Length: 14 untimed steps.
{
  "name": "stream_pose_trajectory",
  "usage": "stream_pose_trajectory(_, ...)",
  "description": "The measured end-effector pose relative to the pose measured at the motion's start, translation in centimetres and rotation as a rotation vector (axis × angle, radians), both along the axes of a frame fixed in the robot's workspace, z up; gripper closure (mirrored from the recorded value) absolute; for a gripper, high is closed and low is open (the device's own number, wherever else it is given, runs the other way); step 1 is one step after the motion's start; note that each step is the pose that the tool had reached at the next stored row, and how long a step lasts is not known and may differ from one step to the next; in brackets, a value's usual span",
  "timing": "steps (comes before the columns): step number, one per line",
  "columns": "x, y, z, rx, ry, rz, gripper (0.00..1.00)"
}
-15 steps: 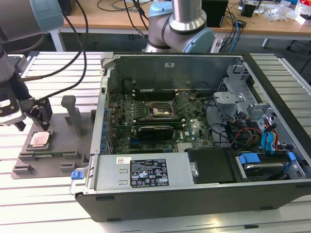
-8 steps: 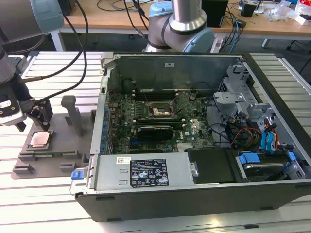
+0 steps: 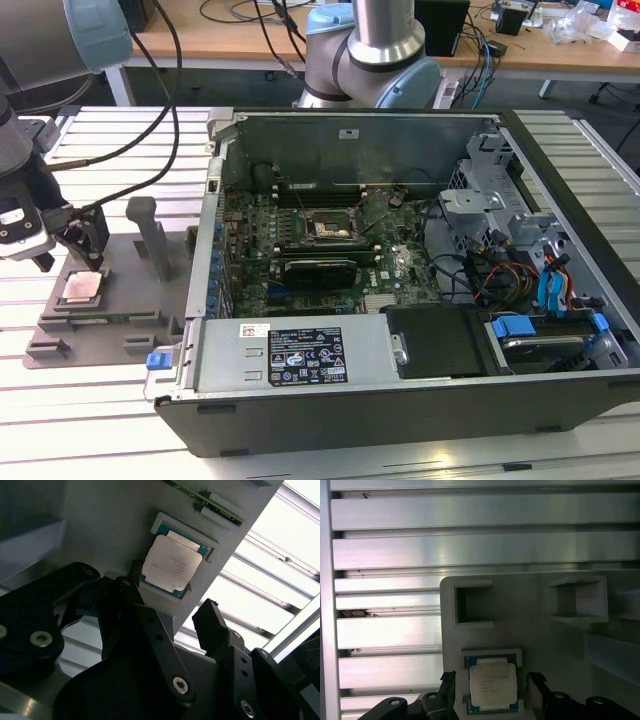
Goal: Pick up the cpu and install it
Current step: 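Pick up the cpu and move it towards the insertion slot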
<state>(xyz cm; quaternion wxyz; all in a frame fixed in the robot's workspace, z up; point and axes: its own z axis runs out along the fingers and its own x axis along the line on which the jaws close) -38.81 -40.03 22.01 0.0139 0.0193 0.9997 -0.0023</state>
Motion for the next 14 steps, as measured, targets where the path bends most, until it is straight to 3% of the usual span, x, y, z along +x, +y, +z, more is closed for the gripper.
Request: stream_pose_trajectory(14, 0.0, 0.0, -0.67, -0.0001, 0.0, 0.0, 0.32)
